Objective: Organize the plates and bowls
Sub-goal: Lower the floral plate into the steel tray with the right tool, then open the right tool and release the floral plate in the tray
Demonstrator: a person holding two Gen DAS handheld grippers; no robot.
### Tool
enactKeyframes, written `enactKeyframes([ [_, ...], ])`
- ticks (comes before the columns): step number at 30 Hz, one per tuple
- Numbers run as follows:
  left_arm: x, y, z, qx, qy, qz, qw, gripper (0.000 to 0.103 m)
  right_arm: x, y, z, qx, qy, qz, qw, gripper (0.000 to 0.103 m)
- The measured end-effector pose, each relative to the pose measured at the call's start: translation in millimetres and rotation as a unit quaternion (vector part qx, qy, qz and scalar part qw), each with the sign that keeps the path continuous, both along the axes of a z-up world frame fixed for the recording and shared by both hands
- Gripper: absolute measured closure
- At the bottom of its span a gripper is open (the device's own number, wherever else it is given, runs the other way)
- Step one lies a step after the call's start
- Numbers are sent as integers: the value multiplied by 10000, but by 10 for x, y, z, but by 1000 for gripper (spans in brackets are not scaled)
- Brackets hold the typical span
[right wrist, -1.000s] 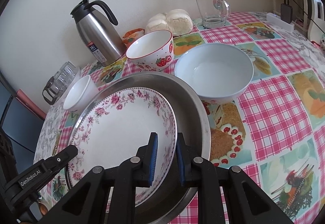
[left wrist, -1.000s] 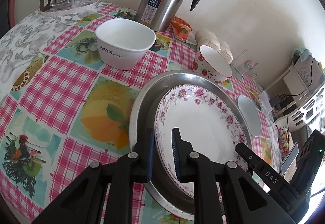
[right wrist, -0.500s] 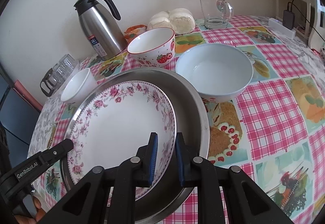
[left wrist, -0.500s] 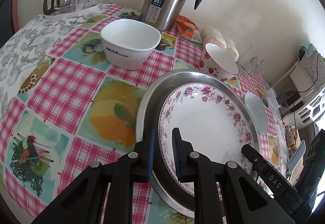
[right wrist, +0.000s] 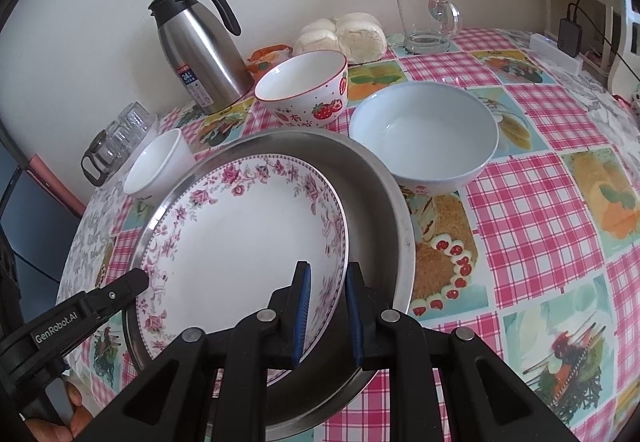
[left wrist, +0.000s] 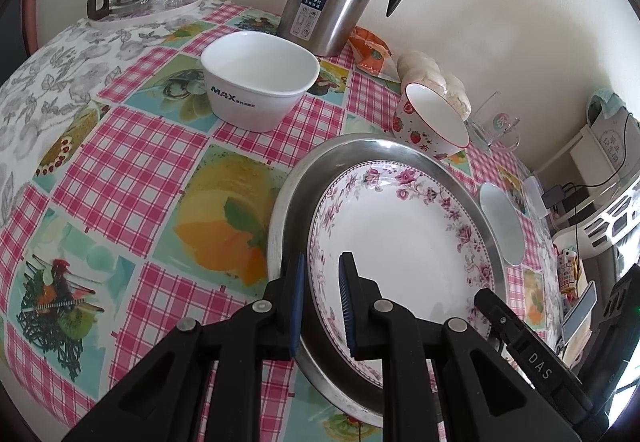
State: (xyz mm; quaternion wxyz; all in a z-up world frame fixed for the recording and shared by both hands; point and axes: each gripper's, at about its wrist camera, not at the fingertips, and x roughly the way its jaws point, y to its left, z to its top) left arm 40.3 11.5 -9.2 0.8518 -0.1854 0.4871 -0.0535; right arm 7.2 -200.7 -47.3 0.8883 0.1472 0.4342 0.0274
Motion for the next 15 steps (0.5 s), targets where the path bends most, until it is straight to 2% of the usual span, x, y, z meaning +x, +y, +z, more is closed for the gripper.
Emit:
enactKeyframes([
  [7, -52, -27, 182, 40, -264, -10, 9996, 85, -60, -26, 213, -45, -350, -39, 9994, 82],
  [8, -58, -38, 202, 68, -295, -23, 9995, 84, -69, -21, 229, -57, -385, -22, 9992, 82],
  [10, -64, -63, 226, 165, -325, -58, 9993, 75, -79, 12, 245, -116, -434, 33, 9990, 82],
  [12, -64, -88, 219, 294, -284, -69, 9991, 56, -80, 44, 242, -214, -433, 73, 9988, 73],
  [13, -58, -92, 210, 335, -239, -64, 9991, 53, -81, 51, 234, -241, -416, 79, 9988, 59],
  [14, -56, -89, 196, 359, -189, -51, 9992, 52, -84, 55, 227, -252, -408, 84, 9988, 51],
  [15, -52, -86, 183, 375, -145, -34, 9992, 51, -86, 55, 226, -257, -414, 88, 9988, 50],
])
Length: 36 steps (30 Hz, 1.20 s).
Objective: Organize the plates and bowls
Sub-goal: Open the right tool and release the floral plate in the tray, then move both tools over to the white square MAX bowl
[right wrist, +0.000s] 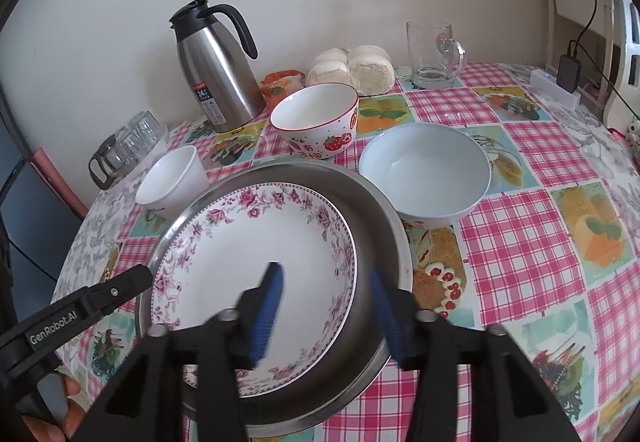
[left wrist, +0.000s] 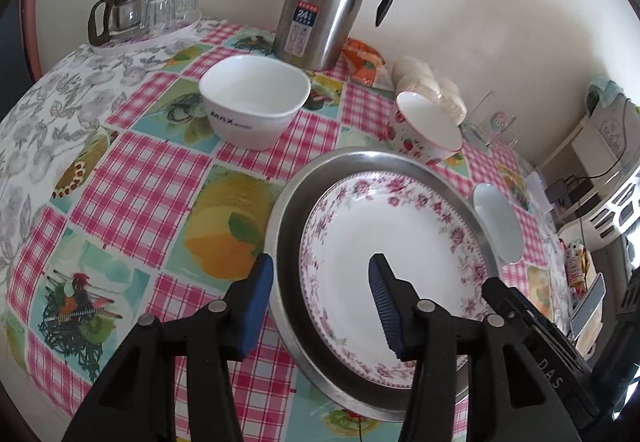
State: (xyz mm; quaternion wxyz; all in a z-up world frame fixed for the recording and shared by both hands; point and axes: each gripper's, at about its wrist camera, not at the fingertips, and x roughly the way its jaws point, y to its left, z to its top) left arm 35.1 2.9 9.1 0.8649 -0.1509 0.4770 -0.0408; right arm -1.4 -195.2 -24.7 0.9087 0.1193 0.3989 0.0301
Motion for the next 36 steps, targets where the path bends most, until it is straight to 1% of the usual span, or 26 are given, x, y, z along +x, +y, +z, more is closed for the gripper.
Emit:
enactKeyframes([
  [2, 4, 10, -13, 65, 43, 41, 10000, 49, -4, 3, -10, -9, 17, 14, 10000, 48],
  [3, 4, 13, -16, 133, 48, 66, 9999, 43, -2, 4, -14, -18, 25, 23, 10000, 47],
  [4, 4, 12, -17, 186, 49, 81, 9998, 40, 0, 9, -21, -30, 31, 32, 10000, 43],
  [5, 3, 9, -18, 237, 47, 95, 9997, 33, 2, 15, -28, -50, 38, 41, 10000, 39],
  [7, 6, 7, -23, 324, 46, 114, 9994, 25, 7, 29, -40, -122, 47, 45, 9999, 34],
  [9, 9, 6, -26, 428, 39, 148, 9990, 21, 10, 39, -50, -184, 57, 44, 9998, 30],
  [11, 12, 17, -28, 539, 27, 215, 9983, 15, 10, 41, -57, -205, 54, 36, 9998, 24],
  [14, 29, 56, -39, 641, 30, 362, 9973, 14, 13, 33, -58, -225, 40, 5, 9997, 15],
  [16, 43, 82, -51, 673, 49, 456, 9967, 11, 14, 26, -54, -217, 12, -7, 9998, 11],
  [17, 55, 96, -57, 687, 61, 505, 9963, 7, 19, 28, -53, -223, 7, -12, 9998, 9],
  [18, 70, 123, -68, 691, 81, 592, 9958, 6, 26, 31, -56, -237, 5, -14, 9997, 7],
  [20, 104, 186, -86, 643, 118, 739, 9951, 6, 44, 43, -66, -278, 1, -4, 9996, 0],
  [24, 186, 308, -113, 498, 148, 1054, 9931, 6, 80, 63, -83, -354, -26, 26, 9994, 0],
  [29, 319, 418, -157, 359, 180, 1275, 9910, 6, 119, 55, -79, -316, -100, -36, 9994, 0],
  [32, 401, 504, -158, 348, 121, 1414, 9893, 6, 147, 75, -57, -347, -147, -31, 9993, 0],
  [36, 493, 626, -117, 292, -68, 1572, 9871, 6, 203, 104, -5, -352, -229, -57, 9991, 0],
])
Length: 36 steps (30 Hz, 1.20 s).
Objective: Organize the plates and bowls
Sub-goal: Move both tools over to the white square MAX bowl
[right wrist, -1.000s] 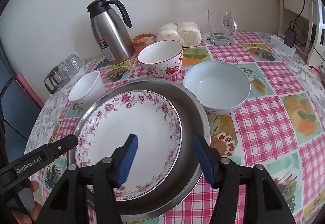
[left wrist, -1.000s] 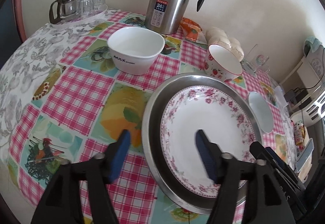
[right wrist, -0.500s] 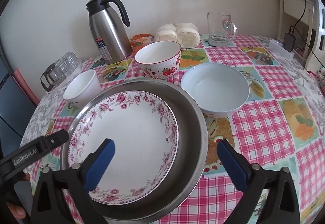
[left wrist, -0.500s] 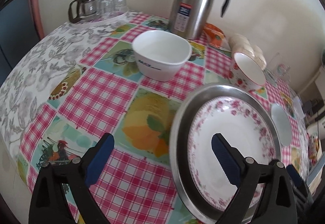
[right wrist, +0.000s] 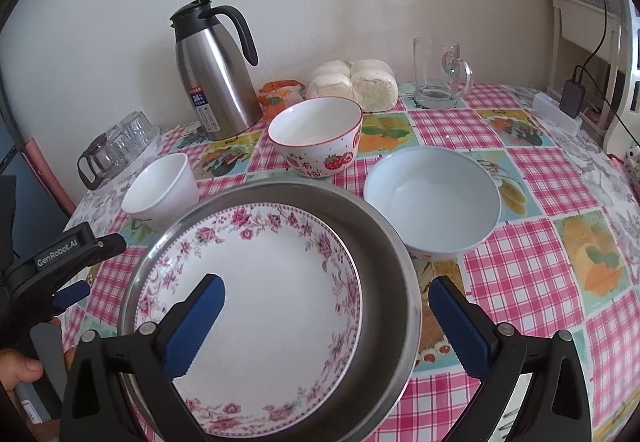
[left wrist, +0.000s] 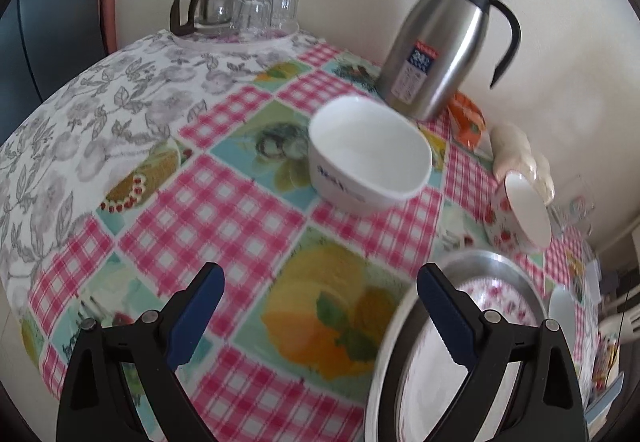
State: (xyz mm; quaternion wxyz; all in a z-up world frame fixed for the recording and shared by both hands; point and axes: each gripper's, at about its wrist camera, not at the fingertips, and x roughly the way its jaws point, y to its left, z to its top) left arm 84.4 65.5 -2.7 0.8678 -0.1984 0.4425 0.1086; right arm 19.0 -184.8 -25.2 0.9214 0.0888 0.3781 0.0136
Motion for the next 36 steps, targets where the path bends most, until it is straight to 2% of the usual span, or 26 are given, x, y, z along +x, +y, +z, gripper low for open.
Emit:
enactKeyframes([
  [13, 300, 218, 234, 360, -702, -74, 9969, 6, 199, 133, 286, -18, -284, 44, 9996, 0],
  [22, 454, 365, 323, 405, -877, -69, 9953, 6, 476, 343, 546, -193, -189, 248, 9993, 0],
  [27, 516, 489, 368, 87, -1016, -33, 9948, 6, 678, 426, 783, -199, -218, 308, 9991, 0],
  [30, 564, 550, 375, -186, -1028, -101, 9945, 6, 832, 490, 900, -28, -145, 385, 9992, 0],
  [36, 666, 681, 230, -666, -724, -53, 9951, 6, 1111, 686, 907, 256, 122, 573, 9980, 0],
])
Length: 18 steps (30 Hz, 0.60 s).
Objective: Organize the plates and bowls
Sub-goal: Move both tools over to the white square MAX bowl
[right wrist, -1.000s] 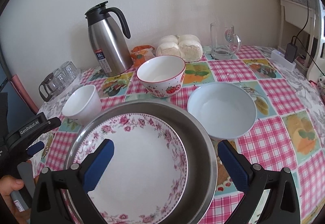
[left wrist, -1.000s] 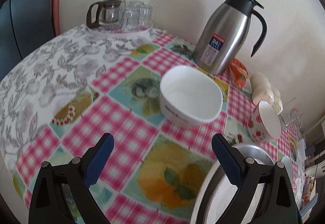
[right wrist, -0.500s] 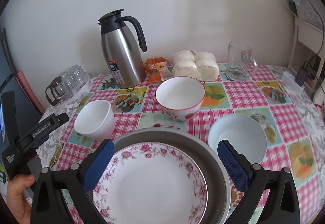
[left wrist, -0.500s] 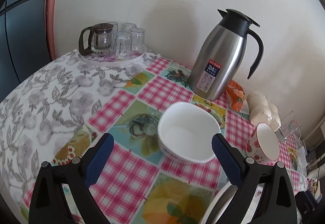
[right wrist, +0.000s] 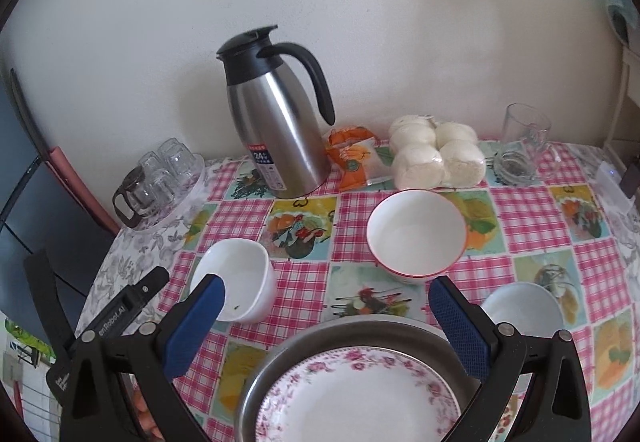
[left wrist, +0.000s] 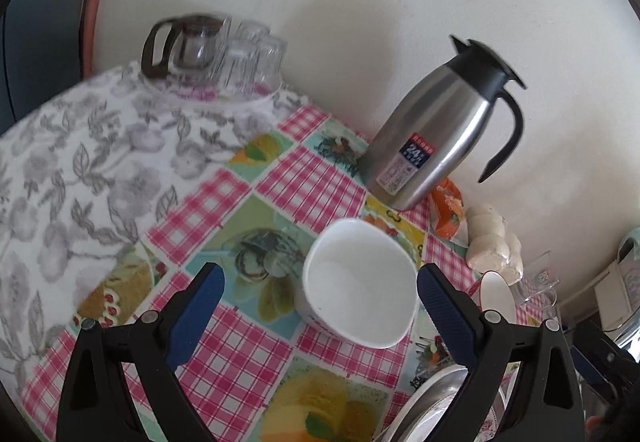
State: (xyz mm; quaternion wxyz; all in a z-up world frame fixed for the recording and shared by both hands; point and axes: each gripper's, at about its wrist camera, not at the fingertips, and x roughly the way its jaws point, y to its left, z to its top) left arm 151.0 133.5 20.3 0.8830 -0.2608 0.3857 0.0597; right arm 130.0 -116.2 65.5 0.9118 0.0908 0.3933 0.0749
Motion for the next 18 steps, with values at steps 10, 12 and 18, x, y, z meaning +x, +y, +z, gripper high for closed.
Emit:
enactKeyframes([
  [10, 147, 110, -256, -205, 247, -73, 9995, 12, 401, 522, -411, -259, 561, 151, 9980, 0],
  [12, 181, 130, -302, -236, 294, -101, 9992, 24, 476, 600, -507, -249, 670, 116, 9974, 2],
  [18, 274, 198, -440, -414, 386, -148, 9983, 41, 684, 775, -748, -218, 973, 63, 9950, 25],
])
